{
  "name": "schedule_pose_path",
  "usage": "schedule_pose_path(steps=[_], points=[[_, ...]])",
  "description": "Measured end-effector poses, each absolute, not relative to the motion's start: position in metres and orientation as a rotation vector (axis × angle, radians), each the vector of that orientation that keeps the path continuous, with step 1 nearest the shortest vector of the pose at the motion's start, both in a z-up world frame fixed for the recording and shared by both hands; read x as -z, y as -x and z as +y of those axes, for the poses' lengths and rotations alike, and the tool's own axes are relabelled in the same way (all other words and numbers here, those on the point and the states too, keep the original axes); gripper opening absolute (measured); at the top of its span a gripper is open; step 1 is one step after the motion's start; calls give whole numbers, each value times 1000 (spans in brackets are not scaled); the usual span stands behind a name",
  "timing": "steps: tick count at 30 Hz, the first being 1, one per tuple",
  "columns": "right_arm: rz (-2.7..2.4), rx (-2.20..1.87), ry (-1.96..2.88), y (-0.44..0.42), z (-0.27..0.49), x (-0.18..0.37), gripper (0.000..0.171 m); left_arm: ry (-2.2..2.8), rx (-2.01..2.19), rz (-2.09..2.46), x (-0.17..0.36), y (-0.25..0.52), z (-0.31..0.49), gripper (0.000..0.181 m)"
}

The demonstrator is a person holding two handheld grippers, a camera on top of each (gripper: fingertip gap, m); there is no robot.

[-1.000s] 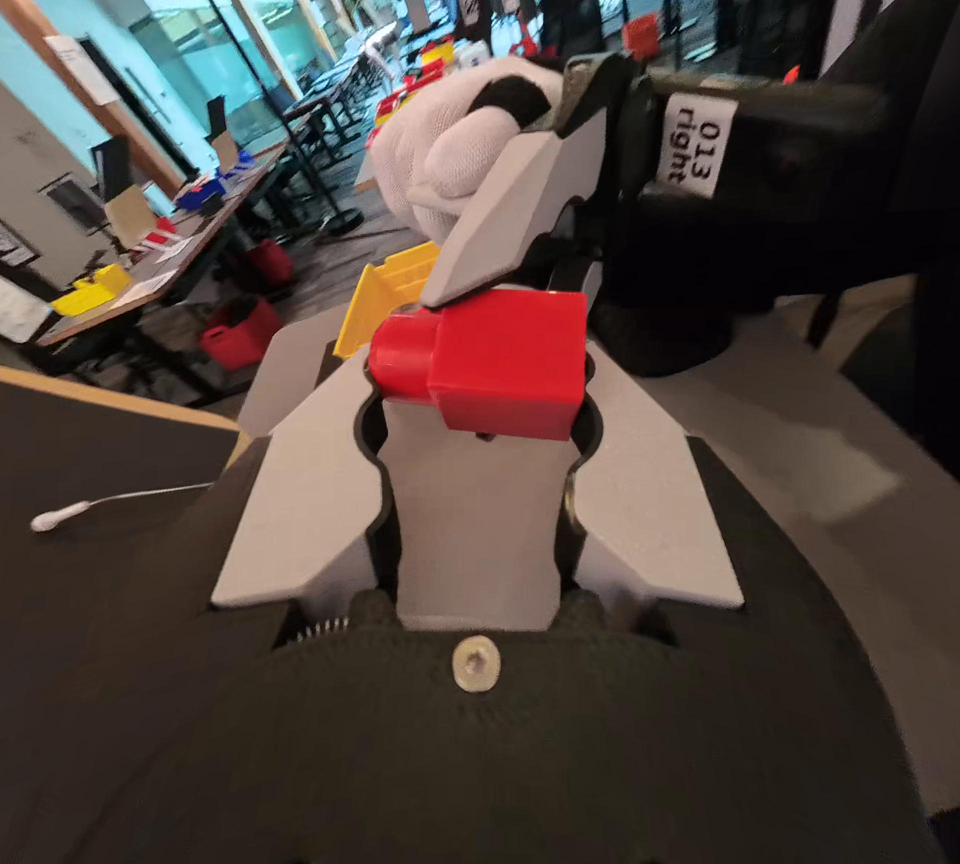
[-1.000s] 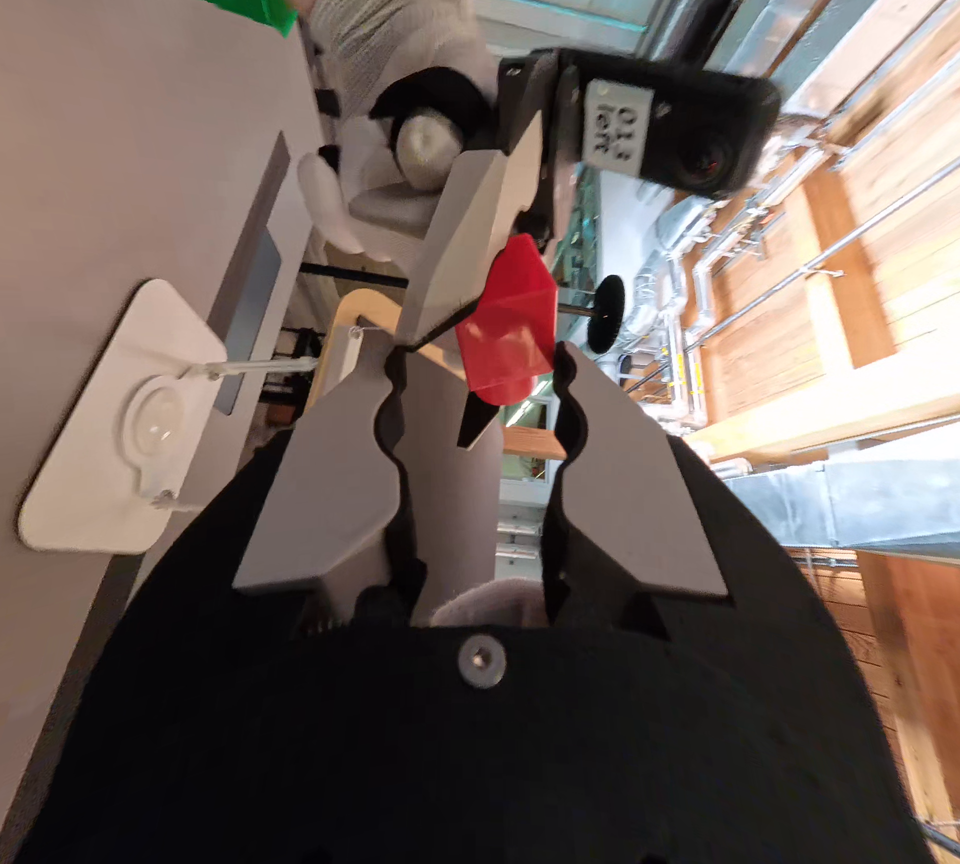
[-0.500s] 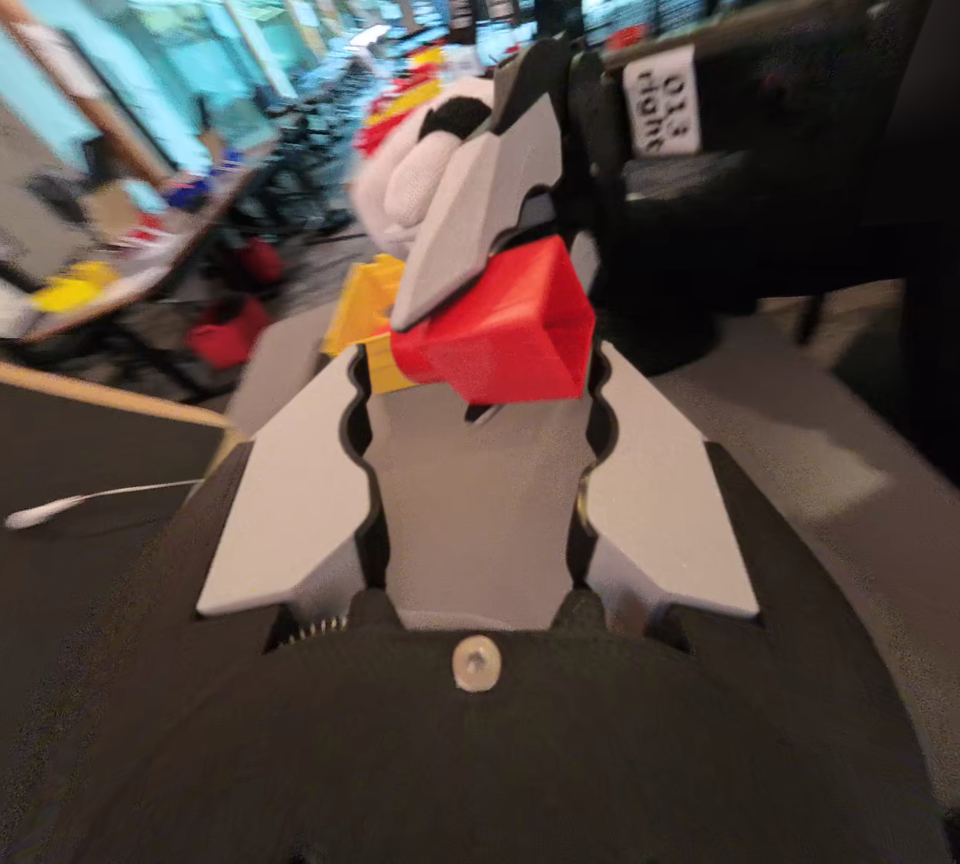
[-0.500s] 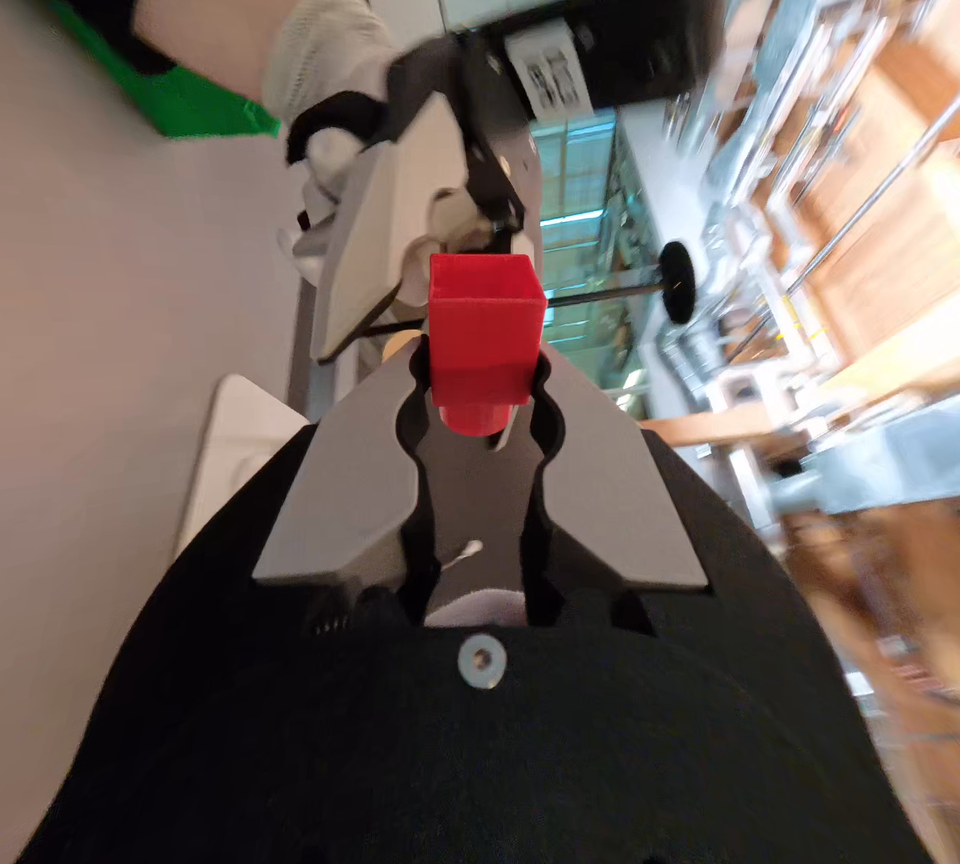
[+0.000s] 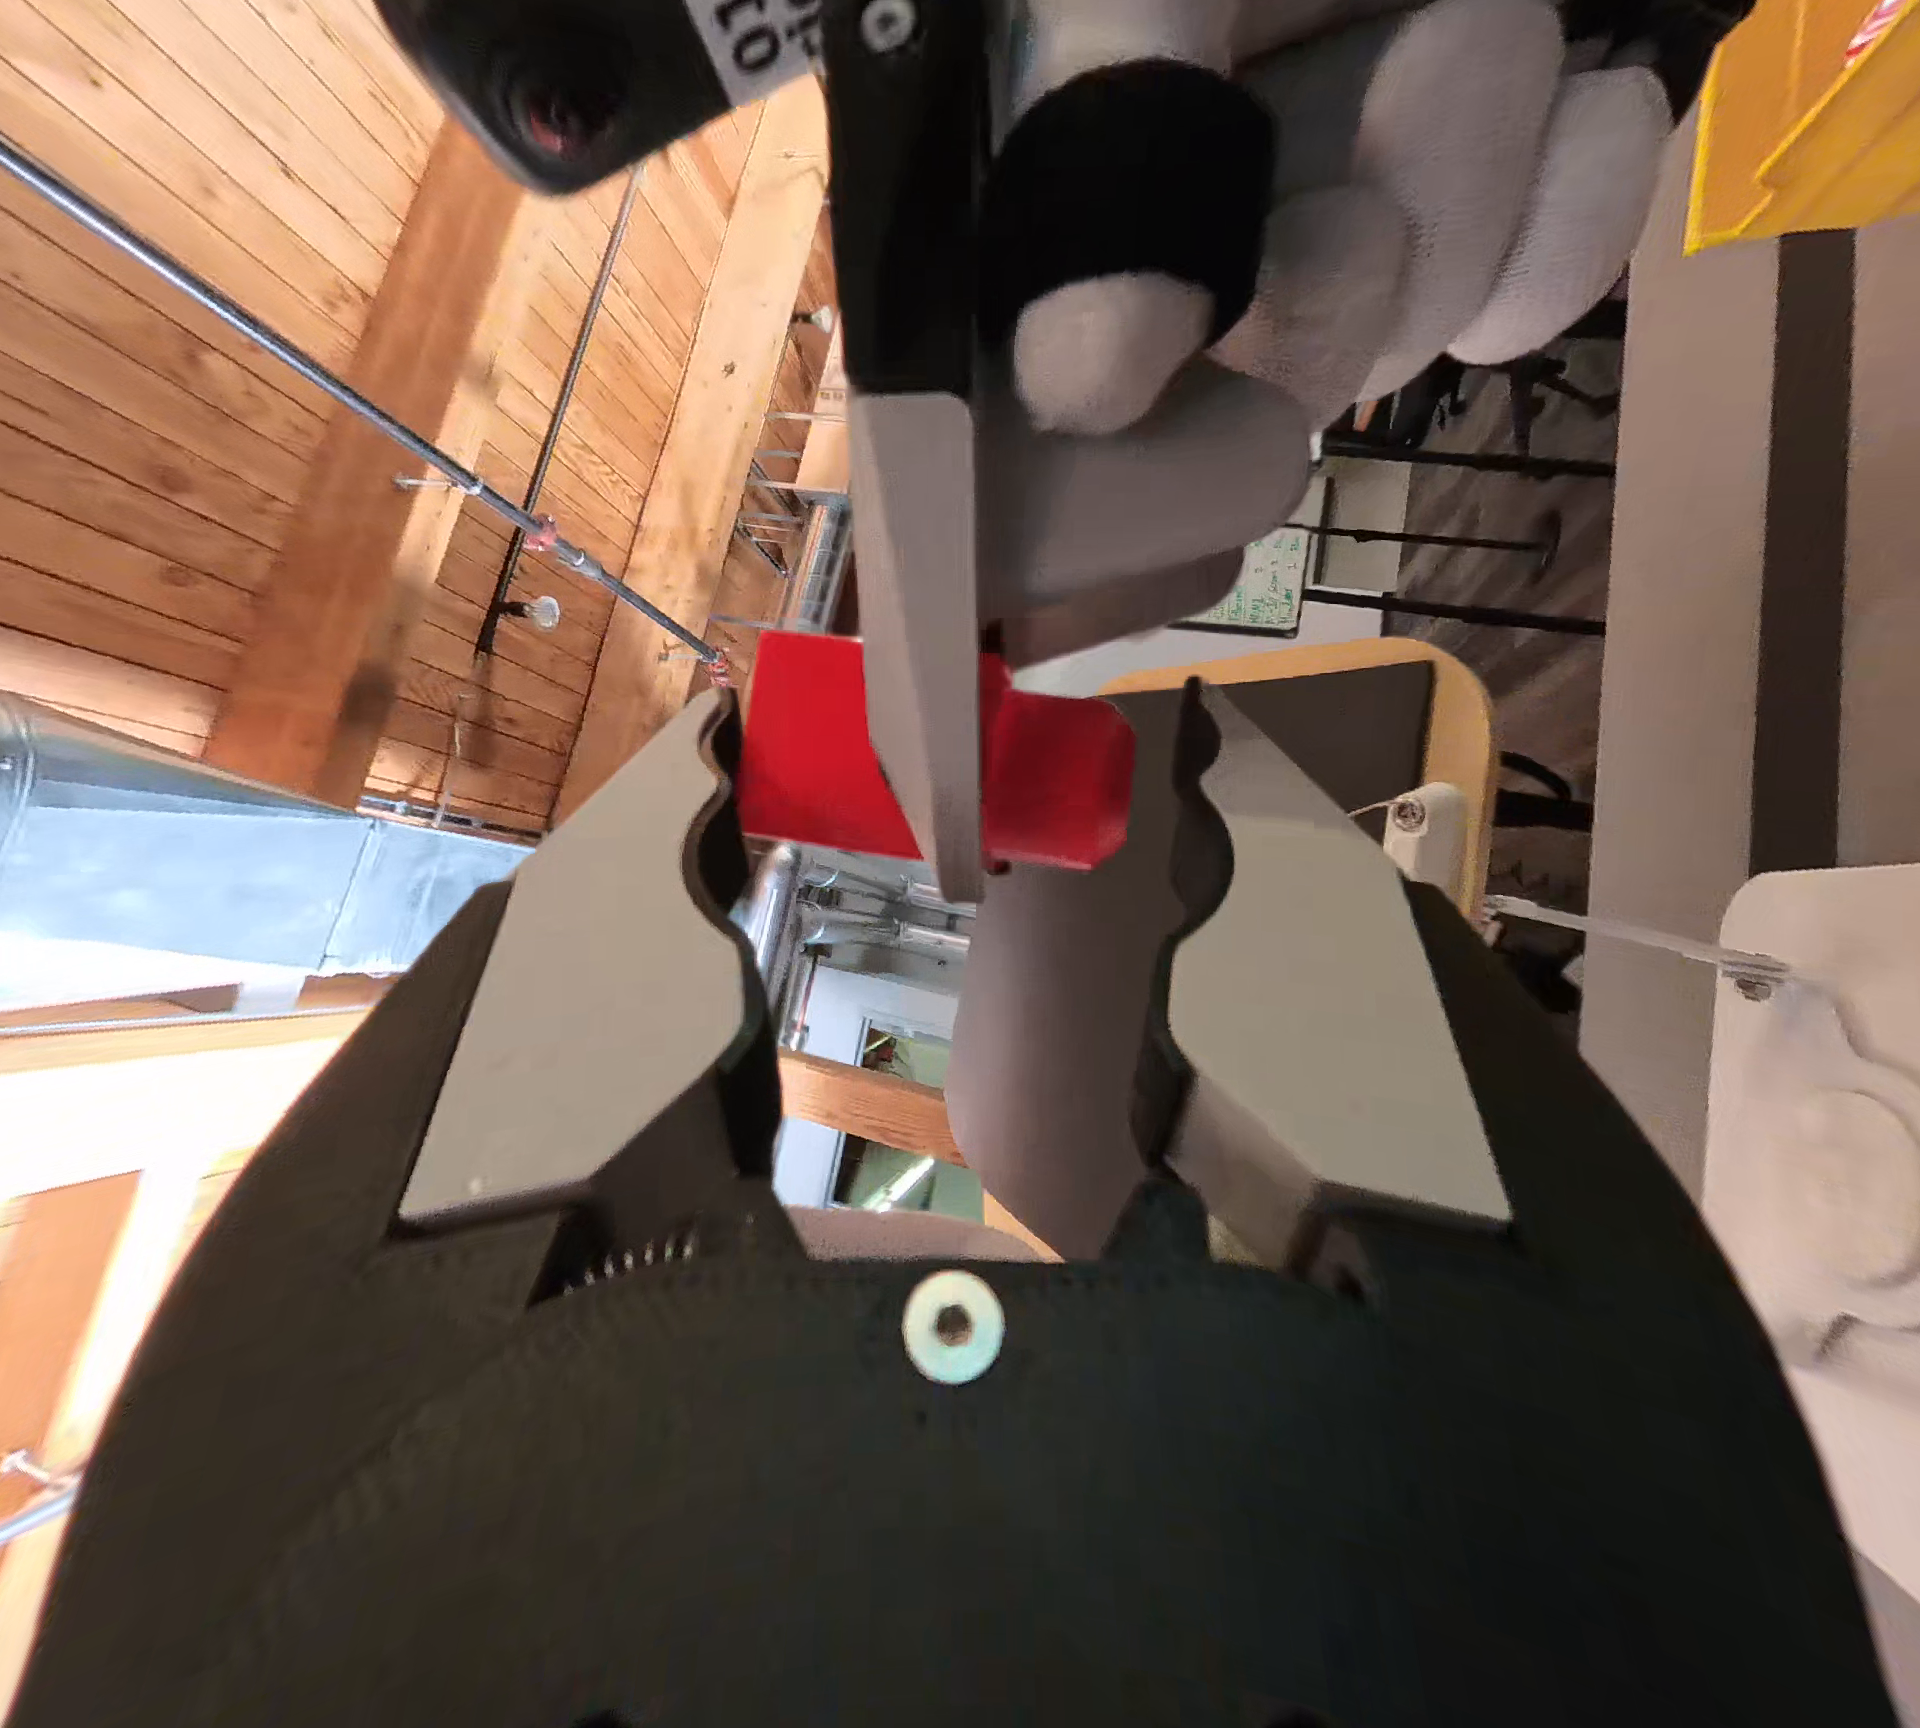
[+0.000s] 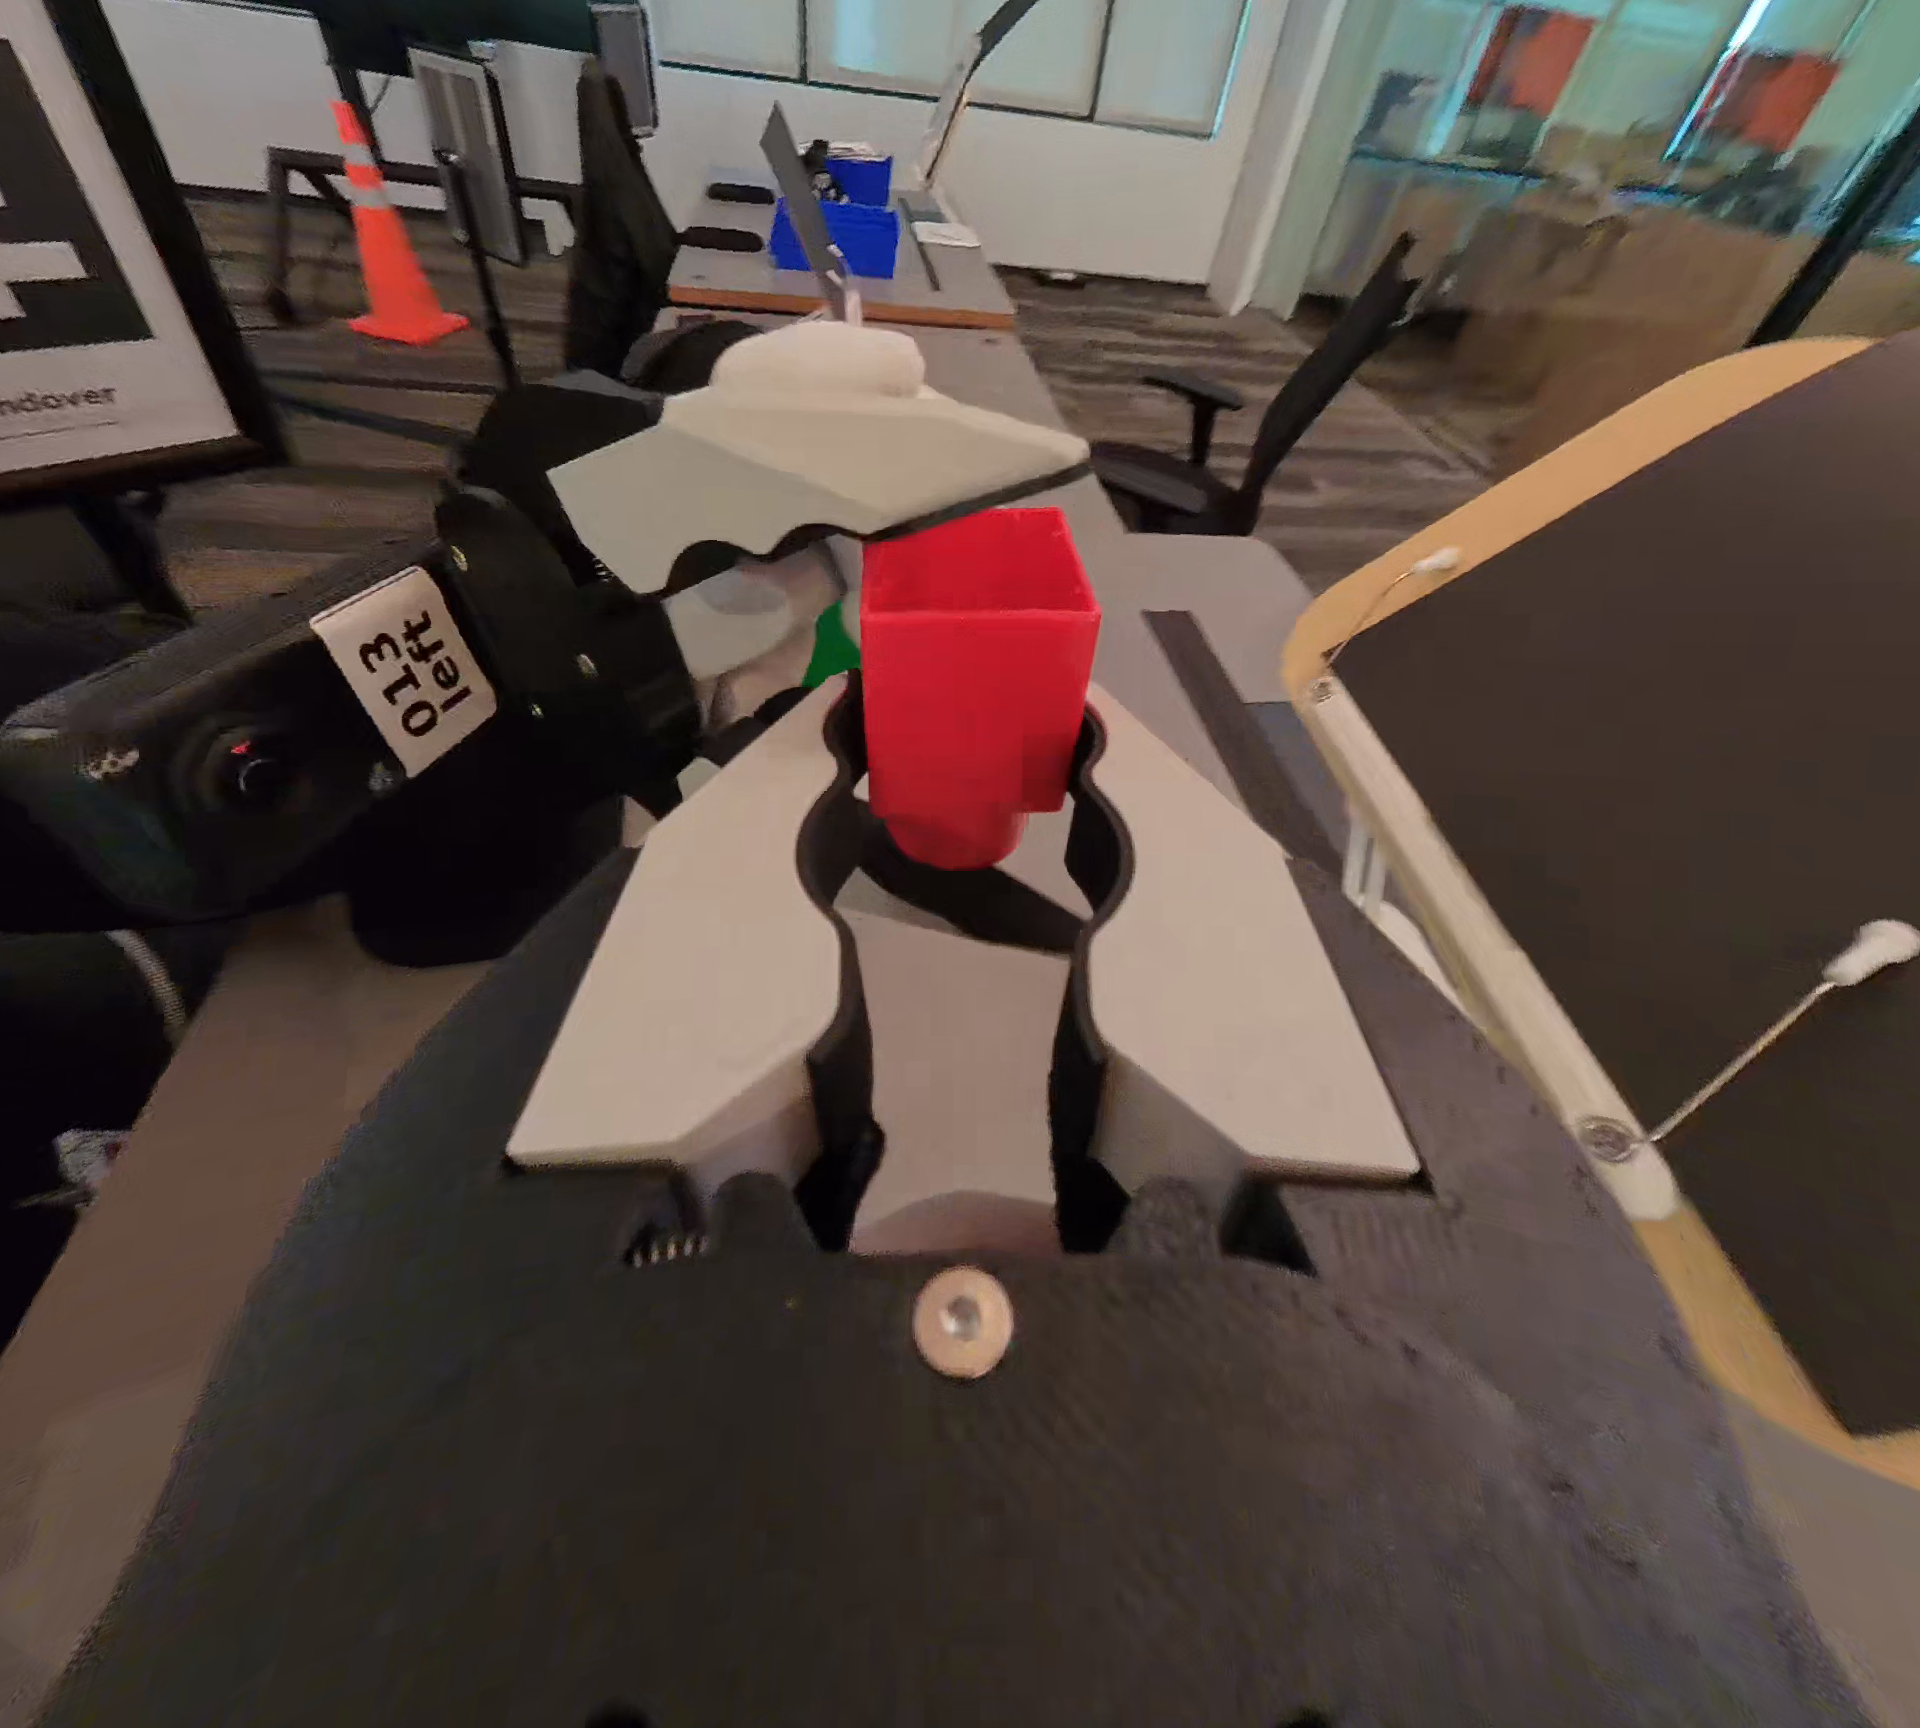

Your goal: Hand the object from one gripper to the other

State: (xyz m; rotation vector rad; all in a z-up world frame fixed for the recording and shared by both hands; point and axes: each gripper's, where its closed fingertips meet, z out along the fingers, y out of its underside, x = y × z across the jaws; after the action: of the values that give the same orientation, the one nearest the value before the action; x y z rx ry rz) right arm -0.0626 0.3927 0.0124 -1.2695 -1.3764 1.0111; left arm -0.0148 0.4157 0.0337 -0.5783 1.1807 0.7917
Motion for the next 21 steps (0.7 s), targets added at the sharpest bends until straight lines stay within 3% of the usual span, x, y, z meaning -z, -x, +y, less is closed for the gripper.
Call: schedule_pose_path(steps=[1,7,9,10,16,21], points=[[-1383,-1033,1278,63,392,-10,35,569,-802,1174,-34,14,415,75],[-1382,-1052,1242,63,390,-13,35,584,-766,1183,-34,15,413,73],[-1334,-931,1164,64,396,-23,67,615,-708,1160,-37,18,413,73],[-1313,-850,1113,62,399,-29,74,646,-659,1157,-37,20,414,73],[-1226,-553,877,37,403,-65,69,791,-236,1088,-56,37,405,73],[-1219,-459,797,32,396,-74,66,815,-116,1029,-67,48,404,74]])
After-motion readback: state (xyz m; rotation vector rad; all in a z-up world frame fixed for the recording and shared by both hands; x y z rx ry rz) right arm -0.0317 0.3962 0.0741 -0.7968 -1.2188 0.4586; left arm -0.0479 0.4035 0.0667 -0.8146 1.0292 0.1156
